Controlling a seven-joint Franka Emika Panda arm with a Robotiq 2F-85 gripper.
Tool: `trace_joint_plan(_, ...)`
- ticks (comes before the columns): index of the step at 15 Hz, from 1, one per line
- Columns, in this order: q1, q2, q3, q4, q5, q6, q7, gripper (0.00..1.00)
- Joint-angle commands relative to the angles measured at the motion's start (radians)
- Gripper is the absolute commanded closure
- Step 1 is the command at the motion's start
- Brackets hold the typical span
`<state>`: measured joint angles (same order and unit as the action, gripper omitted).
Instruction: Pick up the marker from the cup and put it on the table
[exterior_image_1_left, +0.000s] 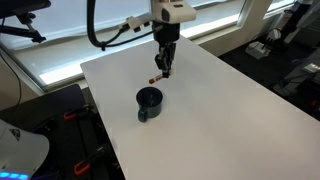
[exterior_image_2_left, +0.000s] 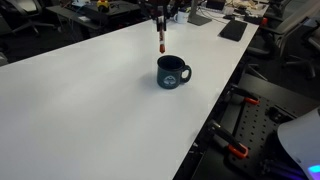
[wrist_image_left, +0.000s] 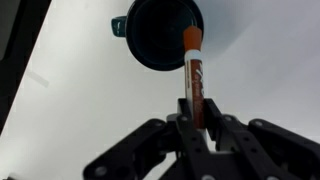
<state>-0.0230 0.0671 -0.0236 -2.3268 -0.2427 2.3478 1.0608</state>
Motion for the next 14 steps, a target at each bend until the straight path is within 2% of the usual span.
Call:
trace_joint_plan(1,0.002,0.058,-0.007,0.147,0.117,-0.103,-0.029,0.95)
trace_joint_plan(4,0.005,0.121,-0.01,0.225,0.178,-0.104,-0.005,0.95)
trace_joint_plan(8,0.01,0.226,-0.031,0.305,0.203,-0.098,0.031,0.95)
trace_joint_plan(14,-0.001,0.369,-0.074,0.366,0.261,-0.107,0.021,0.95)
